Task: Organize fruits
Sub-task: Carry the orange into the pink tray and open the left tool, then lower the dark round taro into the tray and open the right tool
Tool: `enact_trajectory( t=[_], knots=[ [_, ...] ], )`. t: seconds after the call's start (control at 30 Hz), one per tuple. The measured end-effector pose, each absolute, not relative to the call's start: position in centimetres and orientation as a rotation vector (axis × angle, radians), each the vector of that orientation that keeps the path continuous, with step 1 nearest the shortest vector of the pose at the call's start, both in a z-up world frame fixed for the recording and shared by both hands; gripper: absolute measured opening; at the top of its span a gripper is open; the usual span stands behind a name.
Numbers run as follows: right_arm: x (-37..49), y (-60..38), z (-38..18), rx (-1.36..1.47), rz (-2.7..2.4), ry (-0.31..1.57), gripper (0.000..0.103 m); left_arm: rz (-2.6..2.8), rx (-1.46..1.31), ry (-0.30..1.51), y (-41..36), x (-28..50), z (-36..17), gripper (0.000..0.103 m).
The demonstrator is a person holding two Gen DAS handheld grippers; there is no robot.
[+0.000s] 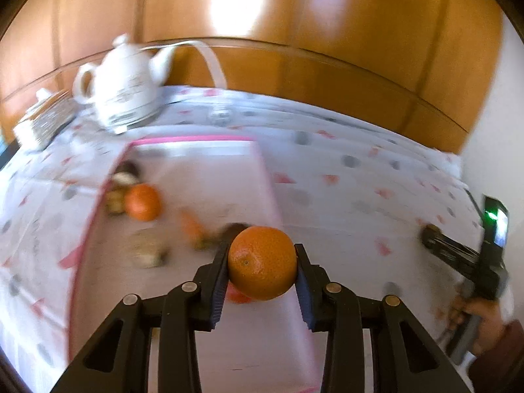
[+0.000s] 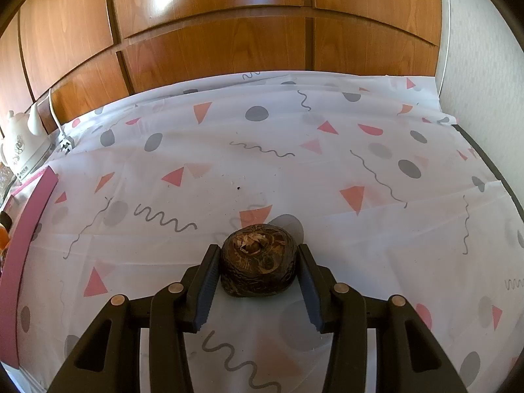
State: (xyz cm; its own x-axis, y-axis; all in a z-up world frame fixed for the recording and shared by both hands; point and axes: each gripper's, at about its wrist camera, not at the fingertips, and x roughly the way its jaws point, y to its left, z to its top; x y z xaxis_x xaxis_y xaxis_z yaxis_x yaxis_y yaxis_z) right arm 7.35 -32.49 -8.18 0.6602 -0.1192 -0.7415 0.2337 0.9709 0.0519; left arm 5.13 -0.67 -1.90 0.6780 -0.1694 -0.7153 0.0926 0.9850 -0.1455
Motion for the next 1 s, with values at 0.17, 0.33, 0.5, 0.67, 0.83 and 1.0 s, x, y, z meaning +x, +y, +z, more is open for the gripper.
enact_trajectory(
  t=[0.17,0.33,0.5,0.67,0.83,1.0],
  knots=[
    [7.4,-32.4,-8.2,0.140,-0.203,0.828,0.047,-0.027,-0.139,0.846,3.7,5.6,-3.6,0.040],
    [7.5,-32.1,-8.0,0.111,-0.216,0.838,0.047,0.021,-0.154,0.819,5.1,5.0,-3.6,0.072],
    [7.1,-30.1,-6.5,0.079,-0.169,0.816,0.046,0.052,-0.123,0.784,5.4,4.0,-2.8,0.074],
    [6.2,-23.9,-3.6,0.044,0.034,0.764,0.046,0.088,-0.127,0.772,6.1,3.4,-2.1,0.079],
    [5.7,-16.6,-1.8,0.005,0.256,0.744,0.046,0.113,-0.133,0.755,7.0,2.5,-1.5,0.083],
    [5.7,-10.6,-1.6,-0.026,0.416,0.758,0.047,0.150,-0.147,0.734,8.5,1.5,-0.8,0.090]
  ],
)
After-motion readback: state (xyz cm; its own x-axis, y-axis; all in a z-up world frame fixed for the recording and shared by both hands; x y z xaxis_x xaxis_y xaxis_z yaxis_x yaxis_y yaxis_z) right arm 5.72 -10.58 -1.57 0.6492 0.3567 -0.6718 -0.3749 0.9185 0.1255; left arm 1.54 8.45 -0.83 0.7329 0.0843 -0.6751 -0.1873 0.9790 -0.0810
